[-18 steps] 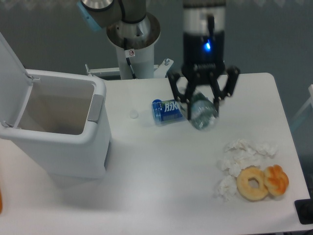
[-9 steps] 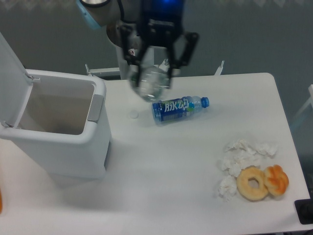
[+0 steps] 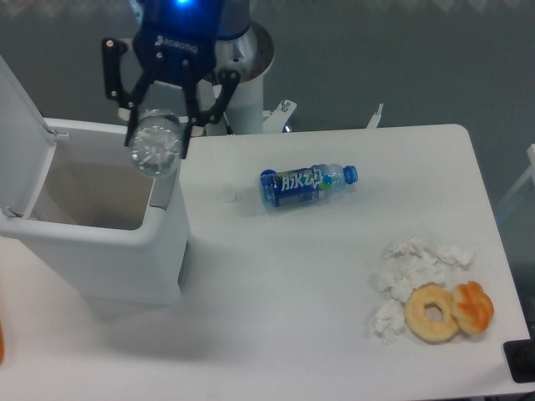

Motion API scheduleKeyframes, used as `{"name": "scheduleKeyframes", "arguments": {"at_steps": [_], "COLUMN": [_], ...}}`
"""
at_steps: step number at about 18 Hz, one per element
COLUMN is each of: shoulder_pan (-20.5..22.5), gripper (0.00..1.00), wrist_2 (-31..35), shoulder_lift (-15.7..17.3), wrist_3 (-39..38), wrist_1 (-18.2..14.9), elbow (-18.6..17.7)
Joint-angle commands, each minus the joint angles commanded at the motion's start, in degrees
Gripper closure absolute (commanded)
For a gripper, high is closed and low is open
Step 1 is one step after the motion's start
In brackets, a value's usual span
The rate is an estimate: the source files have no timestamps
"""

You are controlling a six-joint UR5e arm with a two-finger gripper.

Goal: Place the plastic bottle in the trash can
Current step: 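Lift the clear bottle and carry it over the white trash bin, then lower the held clear bottle down into the trash bin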

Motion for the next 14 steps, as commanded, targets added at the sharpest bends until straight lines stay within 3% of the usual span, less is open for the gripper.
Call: {"name": "scheduleKeyframes", "arguments": {"at_steps": [14], "shoulder_pan": [-4.48], "gripper": [0.4], "wrist_2": [-0.09], "shoulder_lift": [-3.6], "wrist_3": [0.17], "wrist_1": [0.44], "elbow": [-0.26]}}
